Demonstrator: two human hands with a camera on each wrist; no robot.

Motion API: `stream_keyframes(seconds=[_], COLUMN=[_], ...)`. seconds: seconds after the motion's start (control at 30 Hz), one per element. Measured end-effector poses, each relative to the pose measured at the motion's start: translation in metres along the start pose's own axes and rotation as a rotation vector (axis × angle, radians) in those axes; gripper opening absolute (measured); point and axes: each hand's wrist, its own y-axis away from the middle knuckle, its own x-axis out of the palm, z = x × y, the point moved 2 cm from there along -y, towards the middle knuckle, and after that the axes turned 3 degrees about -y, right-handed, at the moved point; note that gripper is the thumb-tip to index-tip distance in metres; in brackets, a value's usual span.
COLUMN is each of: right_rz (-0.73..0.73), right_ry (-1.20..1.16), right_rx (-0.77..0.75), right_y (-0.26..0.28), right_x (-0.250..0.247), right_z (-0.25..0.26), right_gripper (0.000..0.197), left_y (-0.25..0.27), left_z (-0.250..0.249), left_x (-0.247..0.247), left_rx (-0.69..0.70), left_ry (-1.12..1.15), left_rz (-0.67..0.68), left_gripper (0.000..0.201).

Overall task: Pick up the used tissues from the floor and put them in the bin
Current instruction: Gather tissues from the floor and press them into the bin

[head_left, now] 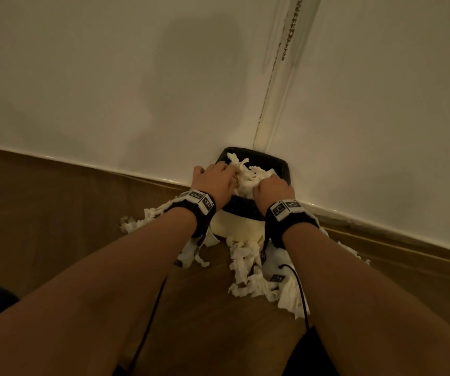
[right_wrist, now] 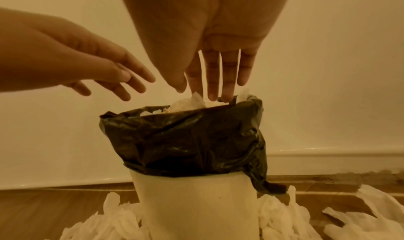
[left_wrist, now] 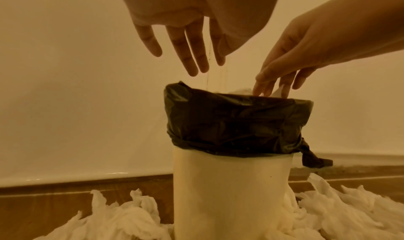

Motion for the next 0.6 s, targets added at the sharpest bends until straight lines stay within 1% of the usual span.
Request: stream_keyframes(seconds=[0.1,0.17,0.27,0.33,0.43,0.53,0.6], right_rz=[-0.082,-0.133,-0.123,-0.109,-0.088,-0.002,0.09], right_ry=[-0.038,-0.064,-0.17,-0.209,-0.252,-0.317,-0.332], right_rx=[0.0,-0.02,-0.037,-0.065,-0.177,-0.235,-0.254], right_y=[0.009,0.015,0.022,0.025,0.034,0.04,0.039], right_x=[-0.011,-0.019,-0.027,-0.031,-0.027,-0.005,0.015], right_z=[0.009,0.019,0.04,0.056,0.081,0.1,0.108], right_gripper=[0.036,0.035,0.038,0.041,0.038,0.036,0.028], left_y=[0.011,0.019,0.032,0.043,0.062,0.087,0.101], left_z=[0.008,0.018,0.041,0.063,0.098,0.127,0.144], left_x=[-0.012,-0.019,-0.028,-0.028,-0.02,0.002,0.022], left_rx=[-0.032,-0.081,-0.204,-0.294,-0.401,-0.446,-0.47], left_ry=[0.015,0.053,0.091,0.08,0.086,0.07,0.057], left_rz=[-0.042,-0.064,-0.039,0.006,0.118,0.24,0.32], left_gripper=[0.035,0.034,0.031,0.031,0.029,0.03,0.037])
